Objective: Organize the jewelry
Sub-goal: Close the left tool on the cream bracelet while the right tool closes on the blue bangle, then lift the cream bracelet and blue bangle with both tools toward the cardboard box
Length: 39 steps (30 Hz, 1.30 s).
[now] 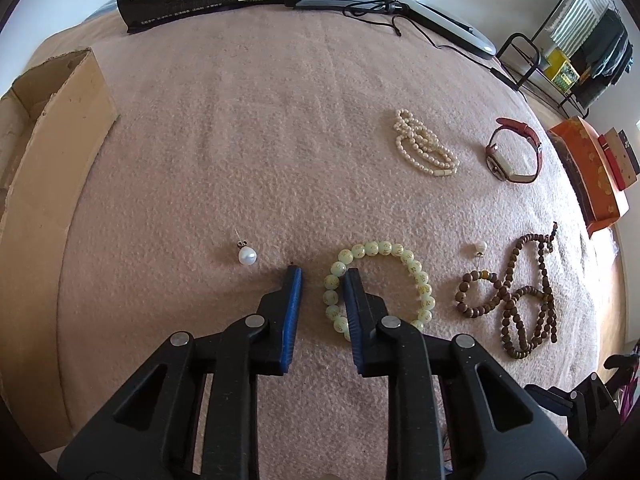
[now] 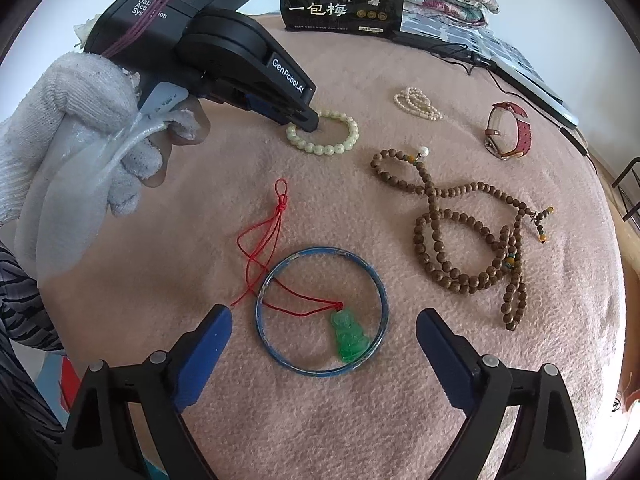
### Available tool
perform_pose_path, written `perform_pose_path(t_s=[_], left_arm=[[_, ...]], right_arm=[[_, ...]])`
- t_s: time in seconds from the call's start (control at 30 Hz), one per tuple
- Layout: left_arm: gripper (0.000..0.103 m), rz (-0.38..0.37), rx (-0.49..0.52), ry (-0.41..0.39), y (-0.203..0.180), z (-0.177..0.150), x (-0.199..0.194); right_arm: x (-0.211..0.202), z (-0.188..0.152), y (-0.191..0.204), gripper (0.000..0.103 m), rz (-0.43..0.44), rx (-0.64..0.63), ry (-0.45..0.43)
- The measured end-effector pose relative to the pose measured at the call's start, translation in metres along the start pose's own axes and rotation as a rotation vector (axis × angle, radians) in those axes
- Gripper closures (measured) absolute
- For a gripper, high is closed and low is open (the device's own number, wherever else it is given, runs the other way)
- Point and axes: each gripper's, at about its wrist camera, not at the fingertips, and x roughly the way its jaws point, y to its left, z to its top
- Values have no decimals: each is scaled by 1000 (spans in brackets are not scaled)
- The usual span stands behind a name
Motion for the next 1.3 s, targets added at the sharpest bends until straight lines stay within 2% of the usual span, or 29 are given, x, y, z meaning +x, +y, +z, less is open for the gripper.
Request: perform_pose_path(t_s=[0.1, 0.17, 0.43, 0.67, 0.73, 1.0, 1.3], left_arm=[[83, 2, 4, -4, -1, 0, 0], [84, 2, 7, -5, -1, -1, 0], [88, -2, 5, -12, 2, -3, -1], [95, -18, 6, -12, 2, -3, -1], [96, -17, 11, -15, 1, -3, -2], [98, -51, -8, -19, 4, -5, -10], [98, -99, 10, -61, -3, -10, -36]], right_arm=[[4, 1, 3, 9, -15, -28, 9], [9, 1, 3, 24, -25, -45, 25], [10, 1, 3, 24, -16, -48, 24], [9, -1, 7, 25, -27, -71, 22], [8, -3, 8, 30, -18, -72, 19], [0, -3, 1, 30, 8, -40, 8], [-19, 0, -14, 30, 23, 28, -44]])
